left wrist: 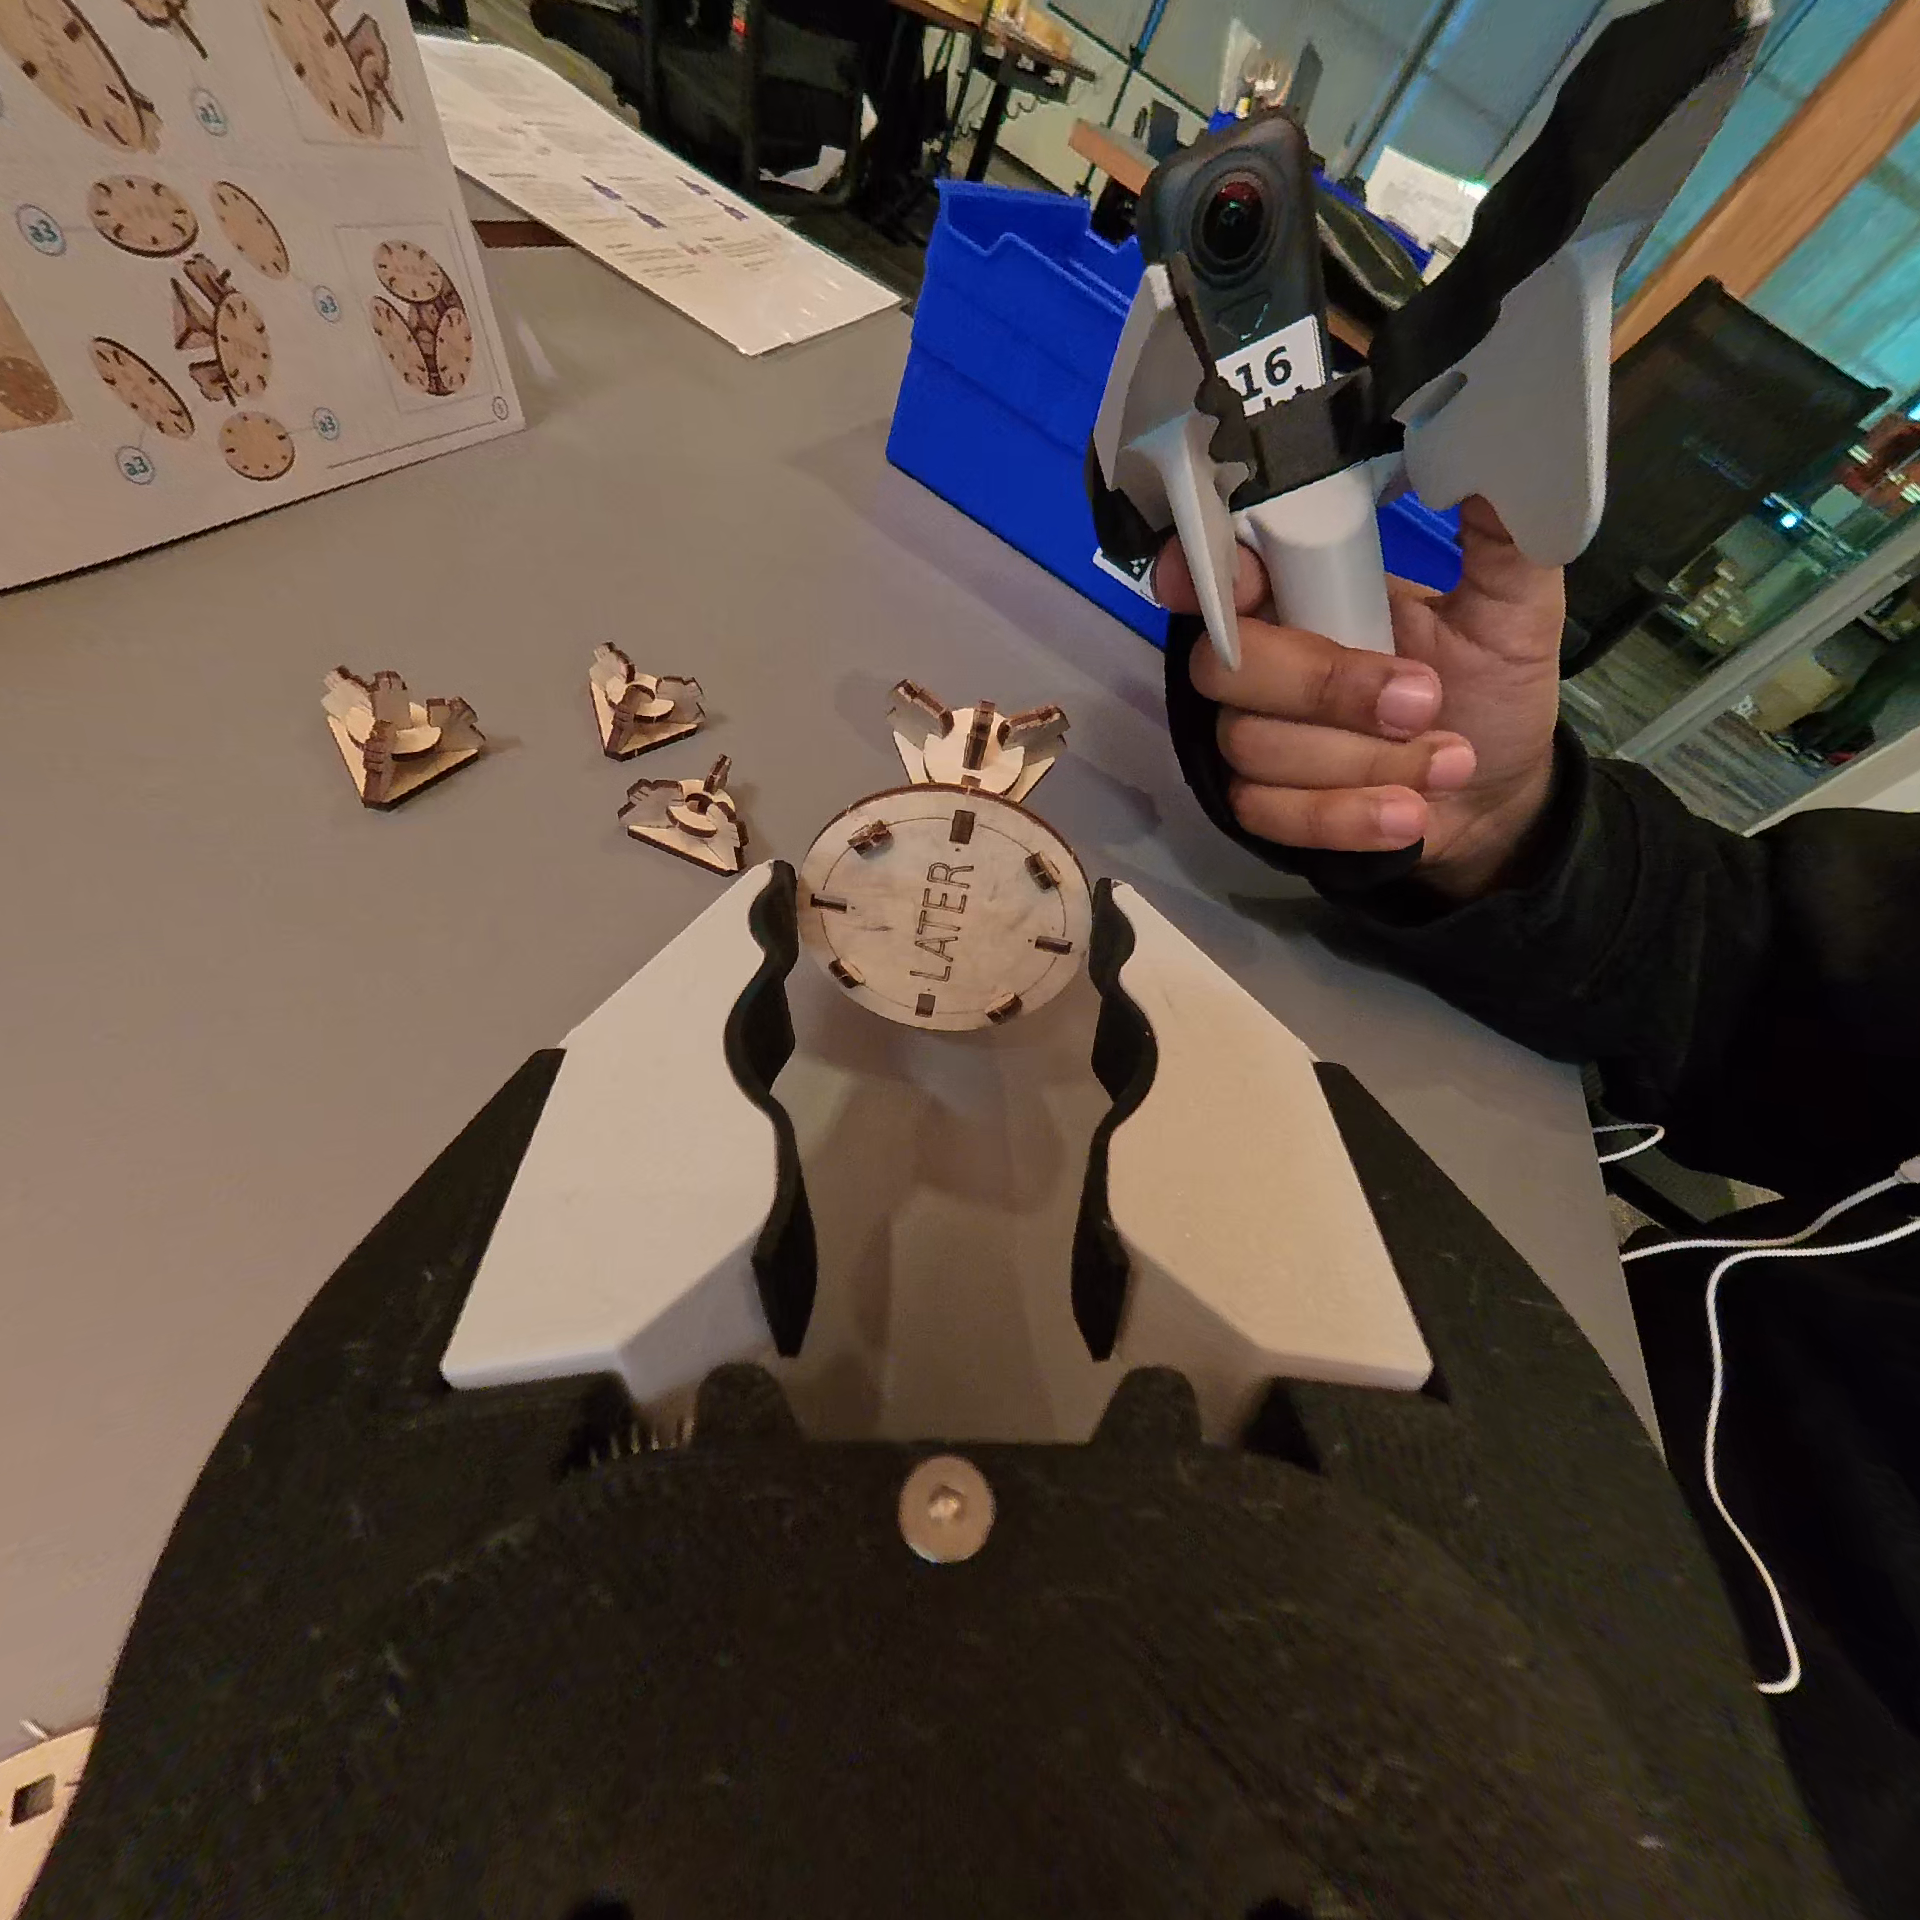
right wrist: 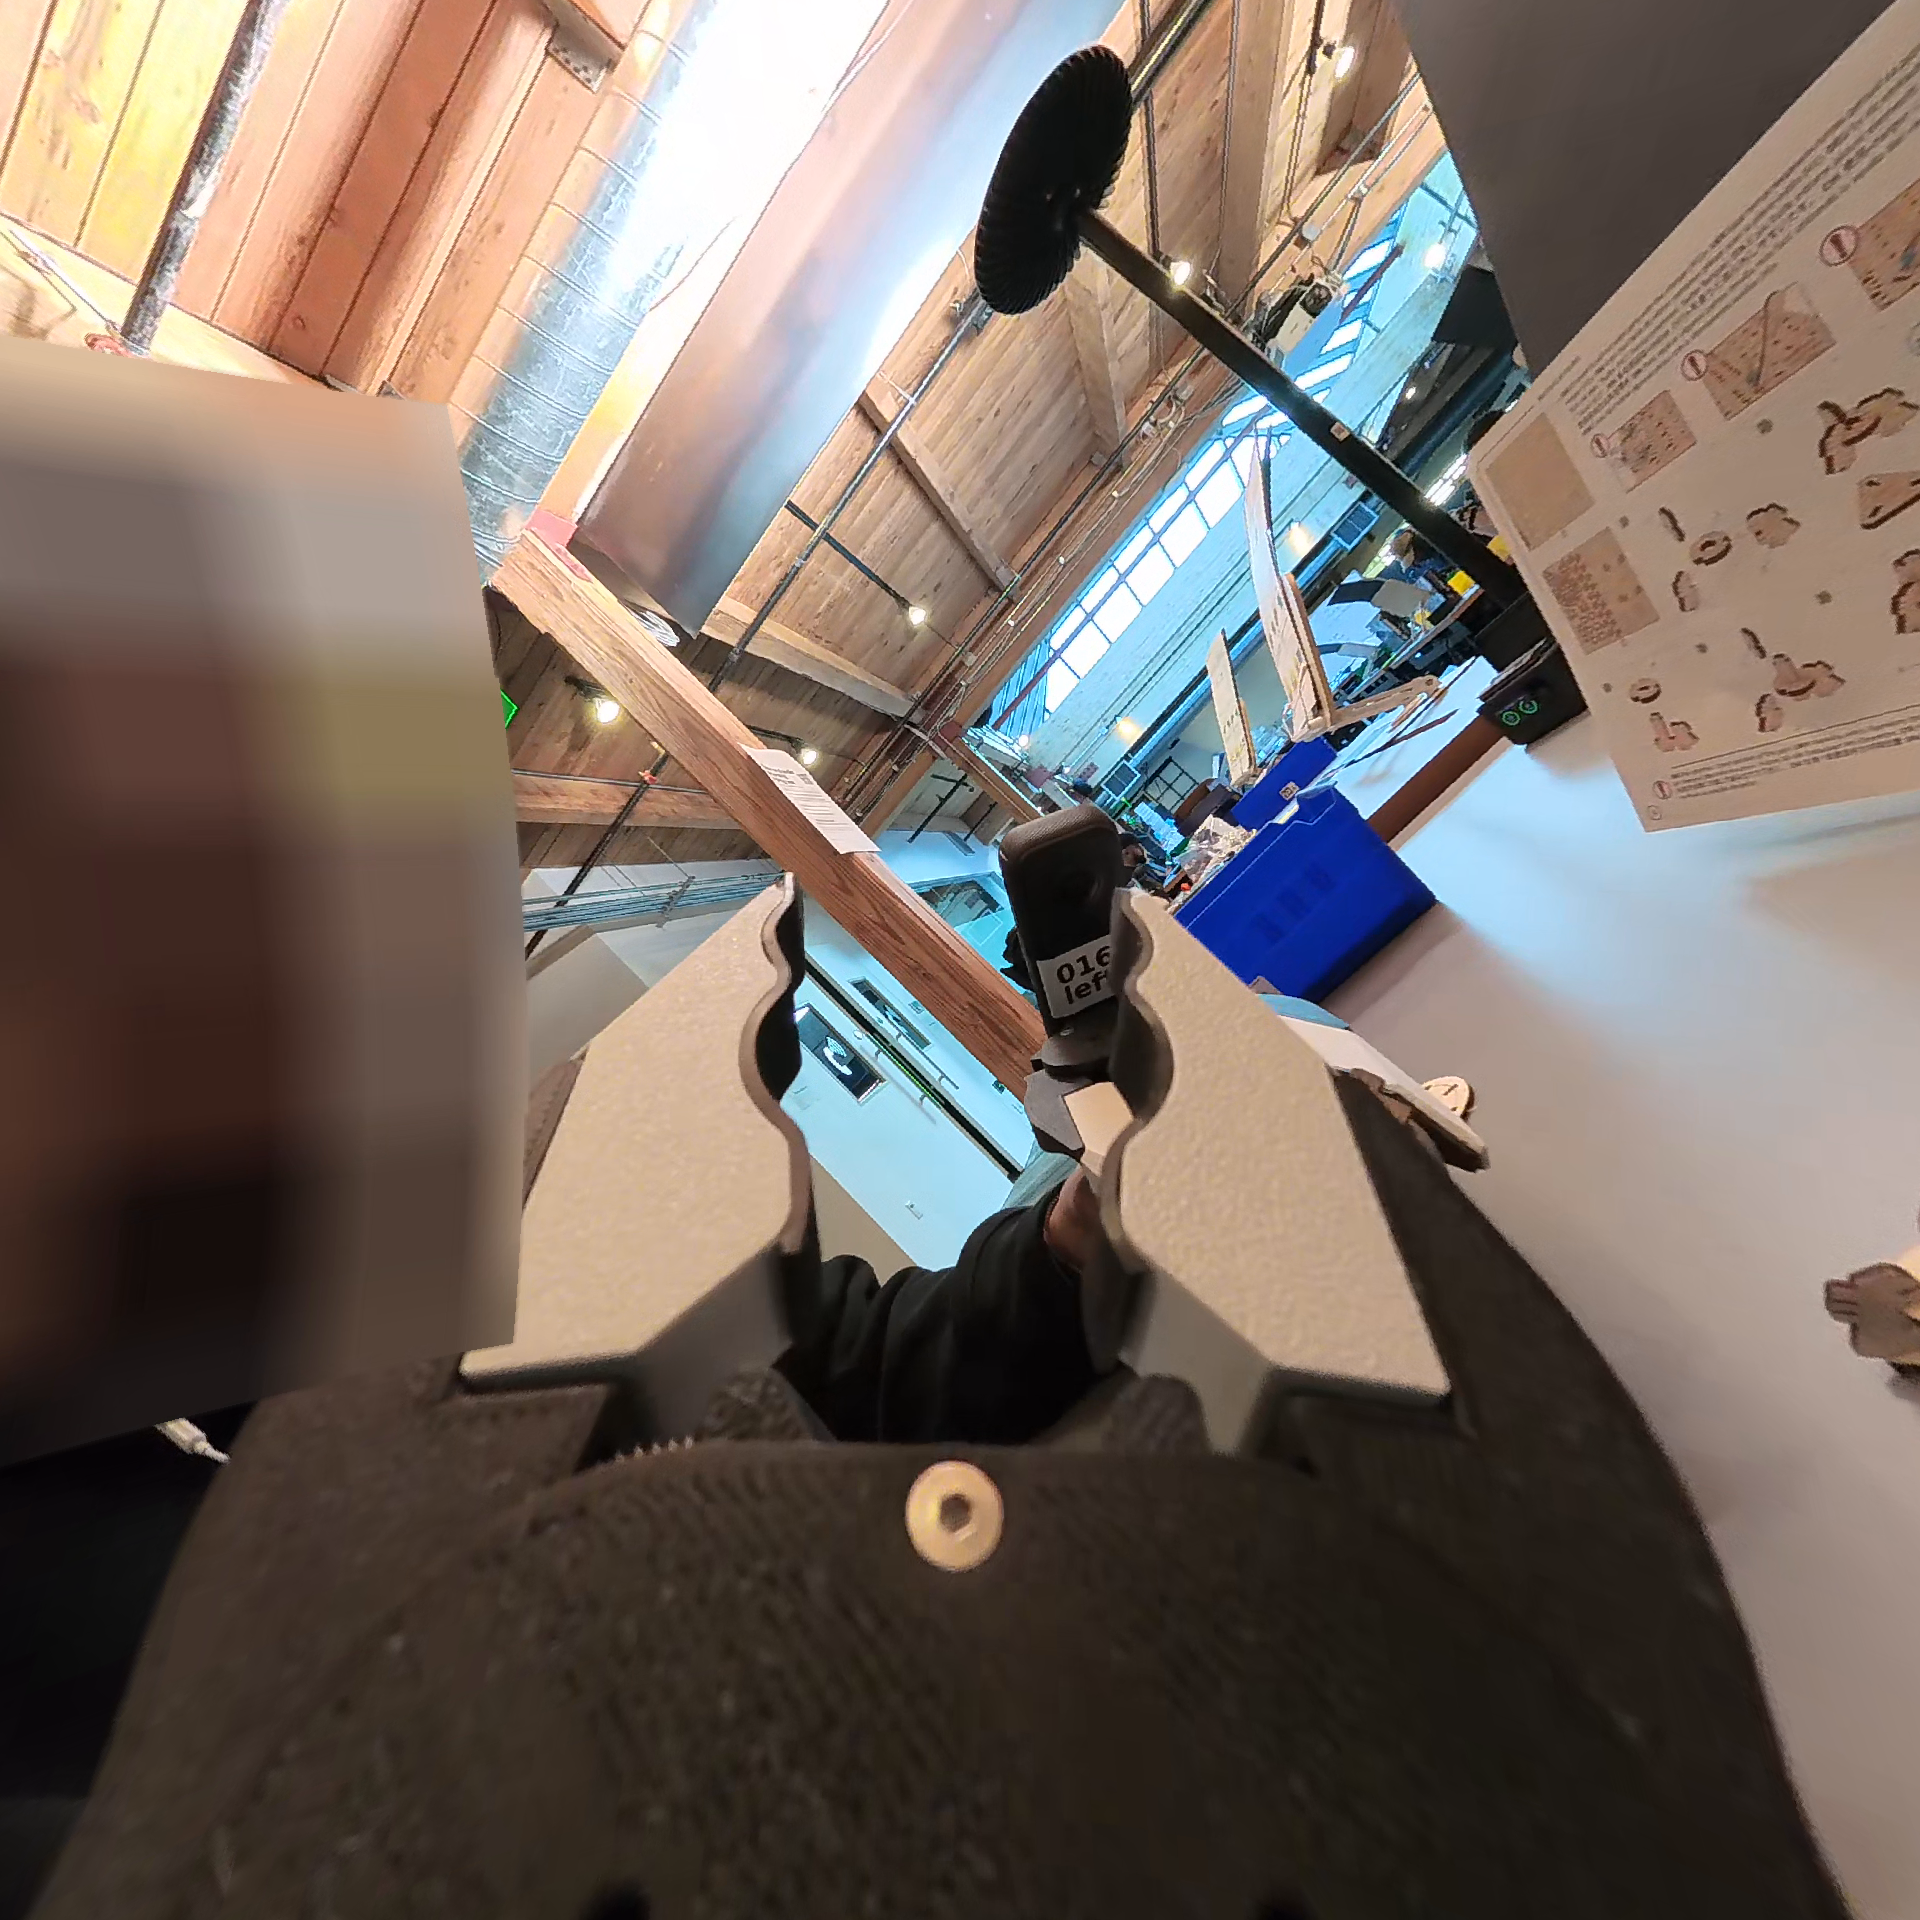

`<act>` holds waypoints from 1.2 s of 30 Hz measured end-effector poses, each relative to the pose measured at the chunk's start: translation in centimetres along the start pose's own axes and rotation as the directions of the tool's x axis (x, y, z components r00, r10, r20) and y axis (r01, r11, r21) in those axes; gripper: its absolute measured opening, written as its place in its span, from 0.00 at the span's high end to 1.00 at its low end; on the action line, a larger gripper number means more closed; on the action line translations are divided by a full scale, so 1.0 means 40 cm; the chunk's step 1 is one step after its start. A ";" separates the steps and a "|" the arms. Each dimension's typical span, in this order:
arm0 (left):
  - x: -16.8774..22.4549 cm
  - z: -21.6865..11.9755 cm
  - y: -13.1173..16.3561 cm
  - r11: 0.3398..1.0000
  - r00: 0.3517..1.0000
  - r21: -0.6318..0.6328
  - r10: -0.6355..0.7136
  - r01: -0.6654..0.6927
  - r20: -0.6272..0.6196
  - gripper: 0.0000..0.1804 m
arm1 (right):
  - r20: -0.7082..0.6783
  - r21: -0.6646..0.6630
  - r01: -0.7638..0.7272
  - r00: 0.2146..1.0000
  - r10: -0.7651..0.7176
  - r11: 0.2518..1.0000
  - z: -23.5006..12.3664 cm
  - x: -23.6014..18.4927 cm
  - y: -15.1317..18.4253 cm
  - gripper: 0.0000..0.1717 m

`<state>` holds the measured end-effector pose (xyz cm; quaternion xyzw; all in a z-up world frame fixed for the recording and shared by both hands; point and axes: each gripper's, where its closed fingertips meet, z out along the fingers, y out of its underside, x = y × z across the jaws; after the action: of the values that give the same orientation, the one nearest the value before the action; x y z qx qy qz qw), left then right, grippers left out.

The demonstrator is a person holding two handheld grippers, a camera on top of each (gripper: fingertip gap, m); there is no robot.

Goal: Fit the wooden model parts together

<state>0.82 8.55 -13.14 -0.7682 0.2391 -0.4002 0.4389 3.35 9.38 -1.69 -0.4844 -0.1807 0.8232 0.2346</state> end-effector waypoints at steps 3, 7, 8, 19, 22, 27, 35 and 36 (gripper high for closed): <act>0.000 0.000 0.000 1.000 1.000 0.000 -0.001 0.001 0.000 0.70 | 0.000 -0.001 -0.001 1.000 0.001 1.000 0.001 0.000 0.001 0.66; -0.001 0.000 0.000 1.000 1.000 0.000 -0.003 0.003 -0.002 0.70 | -0.001 -0.003 0.000 1.000 0.000 1.000 0.002 0.000 0.002 0.66; -0.001 0.000 0.000 1.000 1.000 0.000 -0.004 0.004 -0.002 0.70 | -0.001 -0.003 -0.001 1.000 0.001 1.000 0.002 0.000 0.002 0.66; -0.001 0.000 0.000 1.000 1.000 0.000 -0.008 0.008 -0.005 0.70 | -0.004 -0.005 -0.007 1.000 0.007 1.000 0.002 0.004 0.005 0.66; -0.001 0.000 0.000 1.000 1.000 0.000 -0.008 0.008 -0.005 0.70 | -0.004 -0.006 -0.010 1.000 0.010 1.000 0.002 0.005 0.006 0.66; -0.001 0.000 0.000 1.000 1.000 -0.001 -0.010 0.010 -0.006 0.70 | -0.004 -0.007 -0.013 1.000 0.013 1.000 0.003 0.007 0.008 0.66; -0.001 0.000 0.000 1.000 1.000 -0.001 -0.013 0.013 -0.007 0.70 | -0.005 -0.006 -0.020 1.000 0.020 1.000 0.002 0.010 0.009 0.66; -0.001 0.000 0.000 1.000 1.000 -0.001 -0.013 0.013 -0.008 0.70 | -0.005 -0.006 -0.020 1.000 0.020 1.000 0.002 0.011 0.009 0.66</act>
<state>0.81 8.58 -13.18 -0.7683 0.2358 -0.4058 0.4351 3.01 9.33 -2.12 -0.4888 -0.1777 0.8239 0.2251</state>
